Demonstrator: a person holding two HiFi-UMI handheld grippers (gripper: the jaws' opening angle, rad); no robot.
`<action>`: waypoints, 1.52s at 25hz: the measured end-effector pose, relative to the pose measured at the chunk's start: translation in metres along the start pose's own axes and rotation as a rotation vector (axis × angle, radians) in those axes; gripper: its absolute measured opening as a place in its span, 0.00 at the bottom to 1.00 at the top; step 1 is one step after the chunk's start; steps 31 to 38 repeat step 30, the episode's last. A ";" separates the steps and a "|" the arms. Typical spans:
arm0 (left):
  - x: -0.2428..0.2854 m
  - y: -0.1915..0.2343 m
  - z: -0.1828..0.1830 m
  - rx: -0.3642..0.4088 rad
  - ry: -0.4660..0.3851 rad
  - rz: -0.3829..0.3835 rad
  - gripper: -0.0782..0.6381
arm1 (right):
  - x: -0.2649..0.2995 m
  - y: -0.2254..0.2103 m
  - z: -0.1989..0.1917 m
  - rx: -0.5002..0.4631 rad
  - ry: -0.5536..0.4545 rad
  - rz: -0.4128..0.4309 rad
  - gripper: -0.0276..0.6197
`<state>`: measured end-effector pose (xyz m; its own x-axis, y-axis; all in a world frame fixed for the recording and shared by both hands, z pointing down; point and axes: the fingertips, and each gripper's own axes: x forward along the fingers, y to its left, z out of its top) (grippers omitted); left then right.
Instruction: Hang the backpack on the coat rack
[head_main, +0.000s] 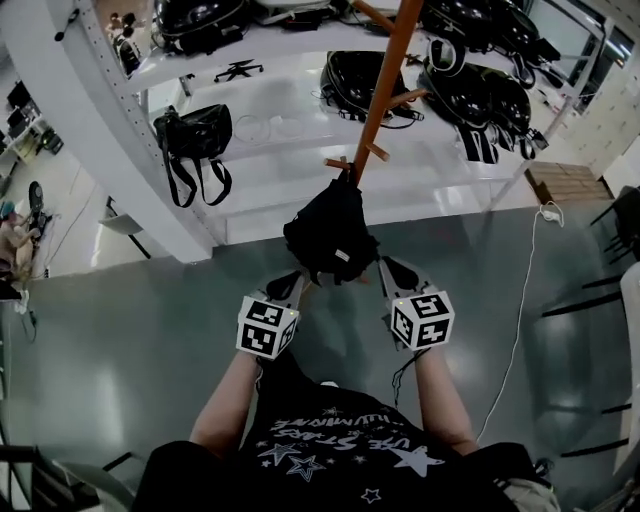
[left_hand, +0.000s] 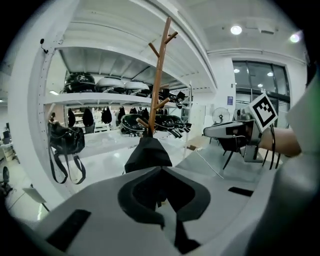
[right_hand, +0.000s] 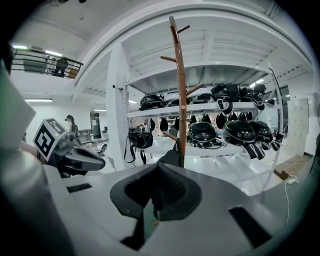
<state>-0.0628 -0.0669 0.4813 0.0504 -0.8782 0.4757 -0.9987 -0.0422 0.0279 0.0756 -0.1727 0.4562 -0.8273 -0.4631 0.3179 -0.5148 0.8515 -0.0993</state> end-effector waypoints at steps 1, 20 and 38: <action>-0.008 -0.003 -0.005 -0.002 0.004 0.018 0.13 | -0.003 0.002 -0.004 0.006 0.004 0.010 0.06; -0.118 -0.023 -0.081 -0.198 0.066 0.085 0.13 | -0.028 0.091 -0.027 -0.032 0.069 0.134 0.06; -0.208 -0.057 -0.099 -0.204 0.036 0.095 0.13 | -0.107 0.143 -0.032 -0.049 0.048 0.121 0.06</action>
